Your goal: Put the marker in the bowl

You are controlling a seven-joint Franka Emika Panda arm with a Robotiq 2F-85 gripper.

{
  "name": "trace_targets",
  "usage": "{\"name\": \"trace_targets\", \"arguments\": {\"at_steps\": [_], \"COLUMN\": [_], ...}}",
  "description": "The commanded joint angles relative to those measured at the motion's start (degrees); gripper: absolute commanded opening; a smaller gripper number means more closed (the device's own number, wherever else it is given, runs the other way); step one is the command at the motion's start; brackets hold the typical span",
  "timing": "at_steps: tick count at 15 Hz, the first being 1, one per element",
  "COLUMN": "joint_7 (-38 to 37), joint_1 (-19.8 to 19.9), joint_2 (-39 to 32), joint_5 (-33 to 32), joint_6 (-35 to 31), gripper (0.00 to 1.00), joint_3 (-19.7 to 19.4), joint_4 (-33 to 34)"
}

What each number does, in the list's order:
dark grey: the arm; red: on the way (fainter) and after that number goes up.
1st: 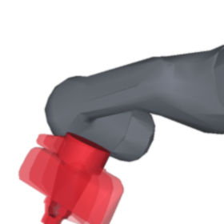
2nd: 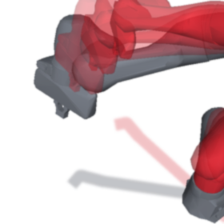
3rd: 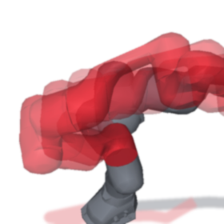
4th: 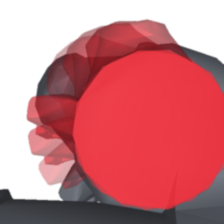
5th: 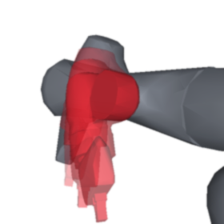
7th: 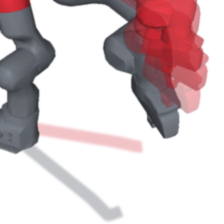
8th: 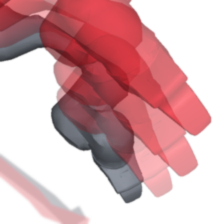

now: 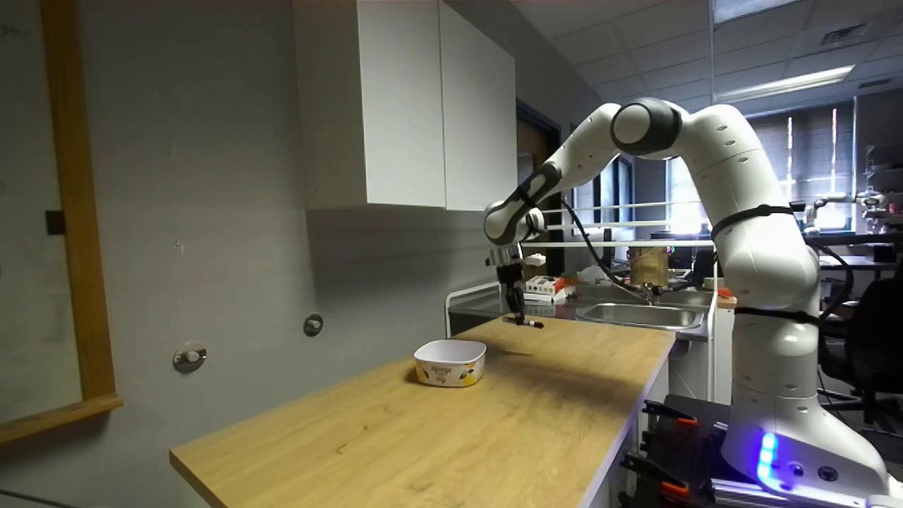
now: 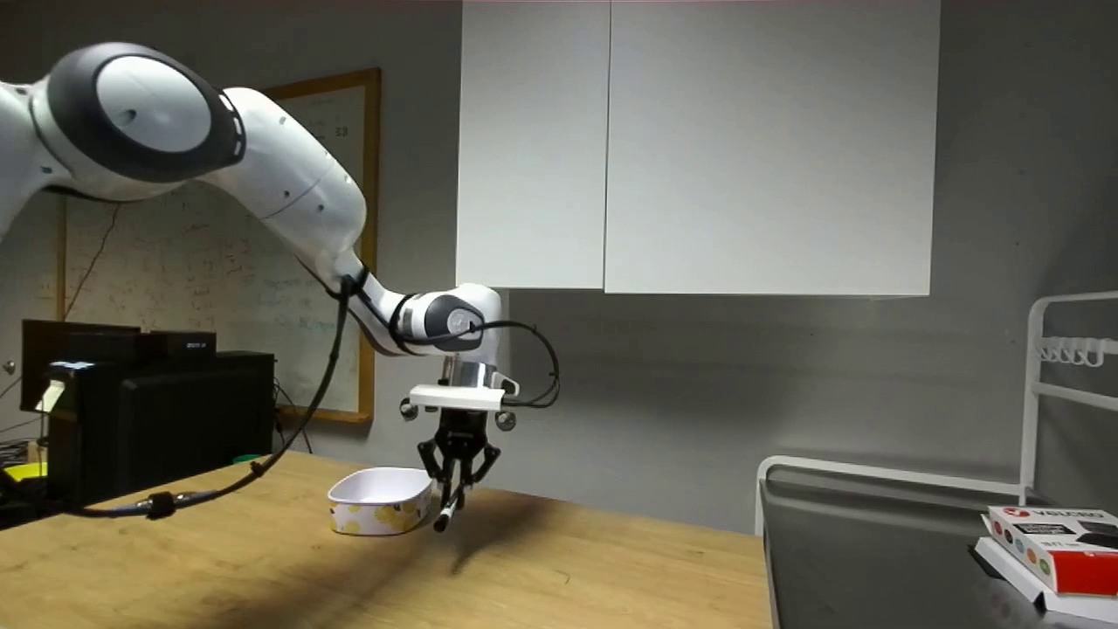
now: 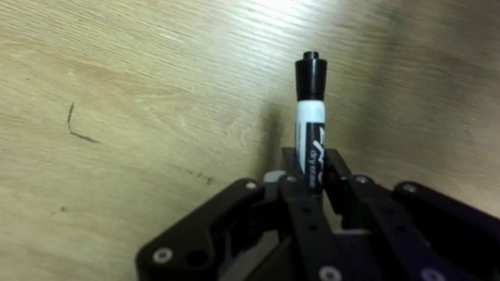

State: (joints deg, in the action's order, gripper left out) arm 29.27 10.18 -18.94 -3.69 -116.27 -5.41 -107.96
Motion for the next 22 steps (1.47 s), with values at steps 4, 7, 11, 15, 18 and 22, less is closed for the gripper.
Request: {"name": "trace_targets", "arguments": {"at_steps": [4,7,11,15,18,22], "joint_7": [-21.4,-33.5,-46.1,-53.4,-54.6,-53.5], "joint_1": [-4.9,-8.1,-12.0,-14.7,-15.6,-15.6], "joint_2": [14.0,15.5,14.2,9.5,5.2,-0.4], "joint_5": [2.7,-0.6,-6.7,-11.9,-11.7,-9.3], "joint_6": [-1.6,-4.0,-4.9,-3.2,-2.0,-0.7], "gripper": [0.05,0.05,0.05,0.05,0.05,0.05], "joint_3": [1.7,3.0,5.5,6.6,6.3,5.5], "joint_4": [-2.6,-1.8,-0.6,2.0,3.9,7.1]}}
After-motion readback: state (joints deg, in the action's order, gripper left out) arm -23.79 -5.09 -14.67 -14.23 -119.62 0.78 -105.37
